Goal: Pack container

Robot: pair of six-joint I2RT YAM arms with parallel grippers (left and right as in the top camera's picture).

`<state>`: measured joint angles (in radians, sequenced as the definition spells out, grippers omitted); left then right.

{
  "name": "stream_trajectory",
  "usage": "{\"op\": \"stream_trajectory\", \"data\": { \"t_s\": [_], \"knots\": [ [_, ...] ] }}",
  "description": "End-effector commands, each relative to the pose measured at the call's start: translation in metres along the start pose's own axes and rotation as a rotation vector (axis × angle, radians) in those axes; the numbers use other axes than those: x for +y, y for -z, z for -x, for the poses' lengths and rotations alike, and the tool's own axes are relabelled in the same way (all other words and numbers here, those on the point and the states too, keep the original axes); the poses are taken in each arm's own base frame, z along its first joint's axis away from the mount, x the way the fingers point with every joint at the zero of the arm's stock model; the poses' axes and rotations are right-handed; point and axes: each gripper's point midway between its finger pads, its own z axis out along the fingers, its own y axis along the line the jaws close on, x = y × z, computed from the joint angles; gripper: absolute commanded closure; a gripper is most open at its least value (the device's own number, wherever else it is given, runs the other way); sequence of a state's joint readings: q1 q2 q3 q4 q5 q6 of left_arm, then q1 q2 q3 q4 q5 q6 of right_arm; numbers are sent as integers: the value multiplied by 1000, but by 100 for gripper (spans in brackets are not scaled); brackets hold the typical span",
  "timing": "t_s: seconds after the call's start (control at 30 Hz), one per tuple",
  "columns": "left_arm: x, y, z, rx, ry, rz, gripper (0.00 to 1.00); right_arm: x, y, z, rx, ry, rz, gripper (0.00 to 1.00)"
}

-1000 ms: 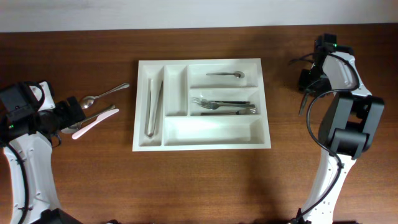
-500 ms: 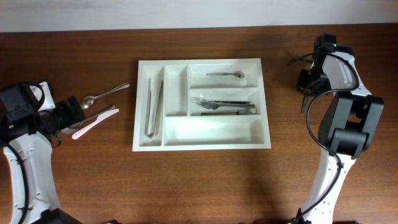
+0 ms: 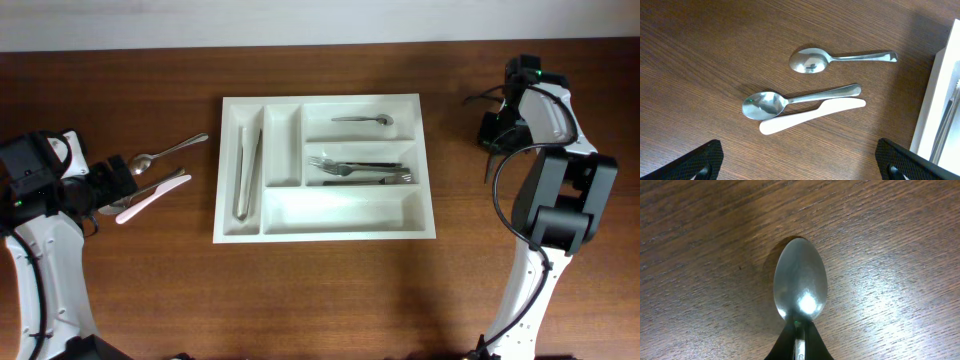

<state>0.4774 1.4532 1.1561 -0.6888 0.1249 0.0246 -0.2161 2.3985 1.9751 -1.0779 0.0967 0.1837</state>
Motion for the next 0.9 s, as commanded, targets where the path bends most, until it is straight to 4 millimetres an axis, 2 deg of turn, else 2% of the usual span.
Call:
{"op": "stream_trajectory", "data": {
  "t_s": [0.0,0.23,0.47,0.73,0.77,0.8,0.83,0.87],
  "knots": [
    [-2,2,6,-14,11,-15,1,-3,14,5,-28,-12,4,96],
    [-2,2,6,-14,11,-15,1,-1,39,9,-73,-11,18,96],
    [-2,2,6,-14,11,-15,1,11,75,18,-162,7,41,96],
    [-2,2,6,-14,11,-15,1,2,74,18,-157,-9,37,95],
    [-2,2,6,-14,11,-15,1,0,74,19,-159,-13,37,85],
    [-2,2,6,-14,11,-15,1,-1,72,20,-158,-15,36,70],
    [-2,2,6,-14,11,-15,1,-2,71,19,-154,-2,38,62],
    [-2,2,6,-14,11,-15,1,-4,68,18,-145,11,35,59]
  ]
}}
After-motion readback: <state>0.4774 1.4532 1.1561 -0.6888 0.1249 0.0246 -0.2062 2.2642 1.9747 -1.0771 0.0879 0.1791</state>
